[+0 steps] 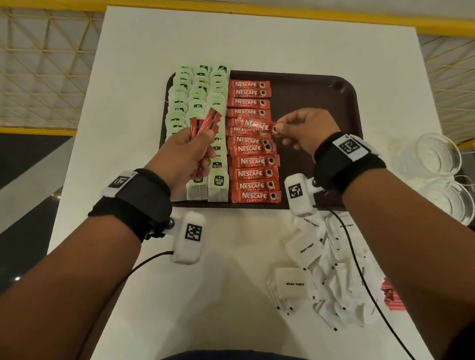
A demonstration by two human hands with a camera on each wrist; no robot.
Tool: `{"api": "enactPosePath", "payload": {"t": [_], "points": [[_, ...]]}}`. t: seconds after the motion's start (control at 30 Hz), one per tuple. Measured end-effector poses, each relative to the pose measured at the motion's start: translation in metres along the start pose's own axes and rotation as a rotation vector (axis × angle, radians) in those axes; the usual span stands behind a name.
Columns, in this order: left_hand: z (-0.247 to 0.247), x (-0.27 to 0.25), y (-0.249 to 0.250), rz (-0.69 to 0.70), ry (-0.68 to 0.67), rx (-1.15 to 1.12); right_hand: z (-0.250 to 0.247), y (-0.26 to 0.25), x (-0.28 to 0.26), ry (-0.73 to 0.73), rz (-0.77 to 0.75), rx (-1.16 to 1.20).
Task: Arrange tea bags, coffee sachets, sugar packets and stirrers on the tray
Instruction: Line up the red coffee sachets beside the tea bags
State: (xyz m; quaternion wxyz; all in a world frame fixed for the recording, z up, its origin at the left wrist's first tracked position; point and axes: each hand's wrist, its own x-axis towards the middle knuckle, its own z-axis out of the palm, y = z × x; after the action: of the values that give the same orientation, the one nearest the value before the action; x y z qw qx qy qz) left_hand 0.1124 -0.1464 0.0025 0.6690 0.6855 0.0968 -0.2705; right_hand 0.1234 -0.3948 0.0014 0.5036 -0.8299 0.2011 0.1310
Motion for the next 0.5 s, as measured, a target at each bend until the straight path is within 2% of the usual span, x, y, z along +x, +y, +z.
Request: {"api": "enactPosePath", "payload": {"t": [0.2,0.4,0.5], "points": [[-0.004,0.004,-0.001,-0.019,0.022,-0.043,0.01,0.002,0.018,-0.07,-0.034,-0.178],[-0.001,0.006,0.0,-0.045,0.012,-0.056,0.012,-0.002,0.025,-0.115,0.016,-0.242],[0.002,0.007,0.003,-0.108,-0.004,-0.113,0.012,-0.004,0.027,-0.121,0.043,-0.286]]}}
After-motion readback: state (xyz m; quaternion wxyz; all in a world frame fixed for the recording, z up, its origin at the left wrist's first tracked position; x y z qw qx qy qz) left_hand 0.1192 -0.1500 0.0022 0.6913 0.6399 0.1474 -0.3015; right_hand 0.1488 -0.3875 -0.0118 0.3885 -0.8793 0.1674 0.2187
